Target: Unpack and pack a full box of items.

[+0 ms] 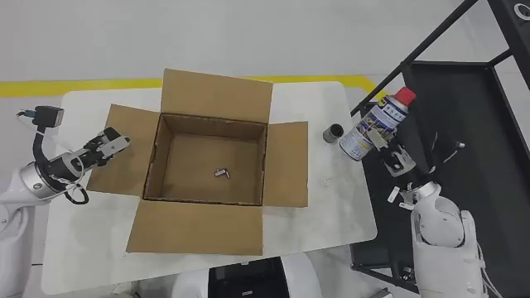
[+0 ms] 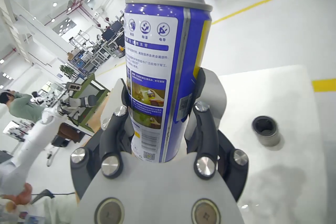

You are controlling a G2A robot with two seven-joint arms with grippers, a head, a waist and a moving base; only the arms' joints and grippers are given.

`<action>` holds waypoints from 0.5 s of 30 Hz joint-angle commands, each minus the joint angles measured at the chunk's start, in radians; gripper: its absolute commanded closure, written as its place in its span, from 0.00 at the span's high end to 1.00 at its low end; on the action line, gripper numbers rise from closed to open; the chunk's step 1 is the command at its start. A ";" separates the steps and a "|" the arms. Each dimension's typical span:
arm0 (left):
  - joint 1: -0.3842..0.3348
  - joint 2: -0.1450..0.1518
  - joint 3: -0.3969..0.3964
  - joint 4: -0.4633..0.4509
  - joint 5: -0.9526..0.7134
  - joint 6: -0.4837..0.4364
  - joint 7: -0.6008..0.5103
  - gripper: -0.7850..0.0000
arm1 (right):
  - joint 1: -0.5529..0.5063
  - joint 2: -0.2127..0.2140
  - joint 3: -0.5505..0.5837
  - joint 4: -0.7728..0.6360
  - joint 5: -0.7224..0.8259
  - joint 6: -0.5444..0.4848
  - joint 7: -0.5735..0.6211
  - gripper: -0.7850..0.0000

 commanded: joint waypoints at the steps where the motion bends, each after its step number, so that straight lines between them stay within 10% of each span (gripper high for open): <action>1: 0.000 0.000 0.000 0.000 0.000 0.000 0.000 1.00 | 0.023 0.004 0.019 0.097 -0.101 -0.106 -0.057 0.00; 15: 0.000 0.000 0.000 0.000 0.000 0.000 0.000 1.00 | 0.111 0.009 0.009 0.449 -0.904 -0.145 -0.863 0.00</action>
